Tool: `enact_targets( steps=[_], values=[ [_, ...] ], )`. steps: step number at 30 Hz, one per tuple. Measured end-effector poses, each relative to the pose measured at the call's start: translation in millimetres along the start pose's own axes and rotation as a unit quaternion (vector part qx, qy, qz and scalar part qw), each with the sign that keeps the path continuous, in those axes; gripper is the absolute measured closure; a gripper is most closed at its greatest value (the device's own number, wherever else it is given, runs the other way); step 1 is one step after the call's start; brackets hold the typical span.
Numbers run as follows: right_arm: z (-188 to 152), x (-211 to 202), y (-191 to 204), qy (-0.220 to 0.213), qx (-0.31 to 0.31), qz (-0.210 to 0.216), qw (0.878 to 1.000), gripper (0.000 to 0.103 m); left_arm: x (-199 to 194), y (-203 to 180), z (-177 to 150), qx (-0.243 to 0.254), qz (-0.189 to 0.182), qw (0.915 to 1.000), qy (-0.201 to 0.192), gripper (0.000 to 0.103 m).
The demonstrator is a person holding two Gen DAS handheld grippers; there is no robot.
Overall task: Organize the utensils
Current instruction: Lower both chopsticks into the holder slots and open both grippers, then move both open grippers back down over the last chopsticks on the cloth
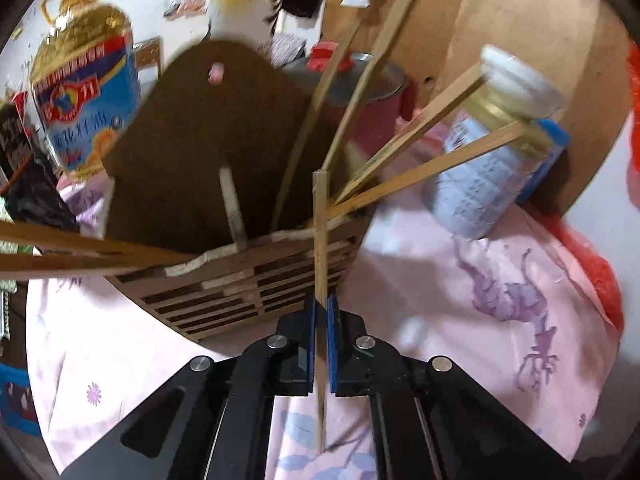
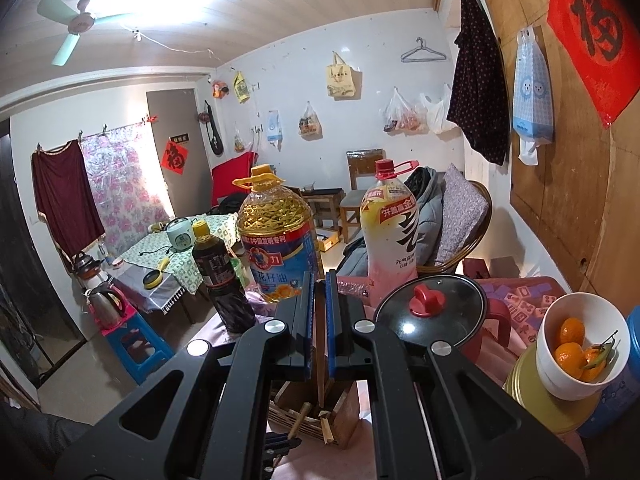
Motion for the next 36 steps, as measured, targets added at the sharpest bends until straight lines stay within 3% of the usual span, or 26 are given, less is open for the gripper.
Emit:
enact_targets(
  steps=[5, 8, 13, 17, 23, 26, 28, 31, 34, 36],
  values=[
    [-1.1, -0.4, 2.0, -0.005, -0.004, 0.001, 1.0, 0.097, -64.9, -15.5, 23.6, 0.003, -0.019, 0.9982, -0.057, 0.097],
    [-1.8, 0.0, 2.0, -0.008, 0.0, 0.002, 1.0, 0.097, -103.3, -11.4, 49.5, -0.003, -0.005, 0.9941, -0.109, 0.098],
    [-5.5, 2.9, 2.6, -0.007, 0.009, 0.003, 1.0, 0.097, -158.0, 24.6, 97.0, -0.045, 0.052, 0.9712, -0.228, 0.098],
    [-8.0, 5.6, 6.7, -0.01, 0.0, -0.001, 1.0, 0.097, -159.6, 43.6, 121.5, -0.074, 0.08, 0.9537, -0.28, 0.098],
    [-15.0, 19.1, 15.3, -0.003, -0.012, -0.003, 1.0, 0.097, -128.0, 59.7, 130.1, -0.097, 0.112, 0.9443, -0.294, 0.098],
    [-28.5, 35.5, 14.4, 0.033, -0.007, 0.004, 0.999, 0.092, -110.6, 74.0, 116.0, -0.126, 0.13, 0.9414, -0.284, 0.095],
    [-29.7, 34.1, 8.5, 0.038, 0.011, 0.009, 0.999, 0.092, -104.4, 83.2, 102.9, -0.154, 0.112, 0.9431, -0.273, 0.089],
    [-19.9, 20.9, 1.6, 0.019, 0.022, 0.005, 1.0, 0.092, -120.2, 84.8, 94.8, -0.147, 0.118, 0.9421, -0.278, 0.087],
    [-14.9, 7.8, -0.7, 0.006, 0.033, 0.008, 0.999, 0.092, -143.2, 86.2, 84.9, -0.148, 0.129, 0.9382, -0.285, 0.076],
    [-17.9, 0.7, -1.6, 0.006, 0.037, 0.008, 0.999, 0.088, -157.5, 85.8, 73.5, -0.149, 0.147, 0.9353, -0.286, 0.062]
  ],
)
Point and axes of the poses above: each gripper's, at about its wrist camera, not at the fingertips, and x roughly the way its jaws point, y to its left, z to its top, the point moved 7 cm from there along x, roughly the way its jaws point, and after that the axes turned 9 degrees about -z, right-handed, at the moved point
